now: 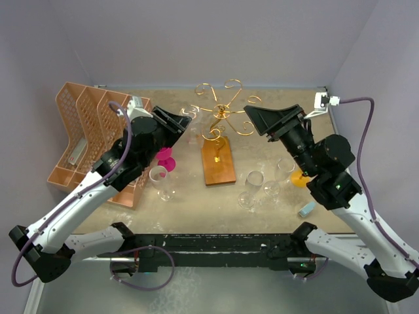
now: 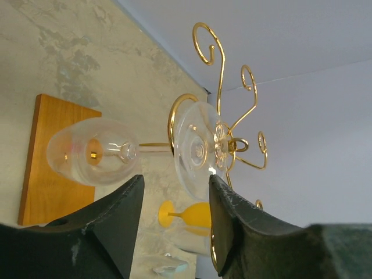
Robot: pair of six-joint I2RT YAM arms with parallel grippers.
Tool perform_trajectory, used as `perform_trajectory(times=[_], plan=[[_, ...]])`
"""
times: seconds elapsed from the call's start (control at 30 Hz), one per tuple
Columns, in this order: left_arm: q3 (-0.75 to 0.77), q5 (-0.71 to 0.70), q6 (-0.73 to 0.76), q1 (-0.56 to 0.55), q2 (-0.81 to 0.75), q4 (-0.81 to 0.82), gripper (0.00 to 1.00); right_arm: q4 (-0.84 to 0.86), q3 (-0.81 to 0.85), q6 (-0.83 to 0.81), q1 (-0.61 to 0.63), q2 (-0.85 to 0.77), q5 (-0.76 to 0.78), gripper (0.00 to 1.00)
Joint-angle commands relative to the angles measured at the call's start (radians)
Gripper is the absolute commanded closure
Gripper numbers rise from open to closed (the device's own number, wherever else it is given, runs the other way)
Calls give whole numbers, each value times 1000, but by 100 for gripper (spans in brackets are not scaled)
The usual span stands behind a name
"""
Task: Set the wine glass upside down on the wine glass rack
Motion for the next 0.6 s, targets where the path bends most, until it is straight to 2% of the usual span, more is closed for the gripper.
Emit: perform_trajectory(times=[0.0,0.07,0.17,0.3,0.57], plan=[[62,23,74,0,-29,-5,49,-49,8,-46,4,-35,101,38],[112,70,185,3,-31,-5,43,-119,15,-53,4,-48,168,38],[232,65,305,2,-20,-122,41,-209,13,-54,5,-83,264,38],[282,111,430,3,-28,-176,39,-311,-13,-27,5,-132,349,38],[285,174,590,2,-46,-130,39,-552,-12,30,4,-112,350,38]])
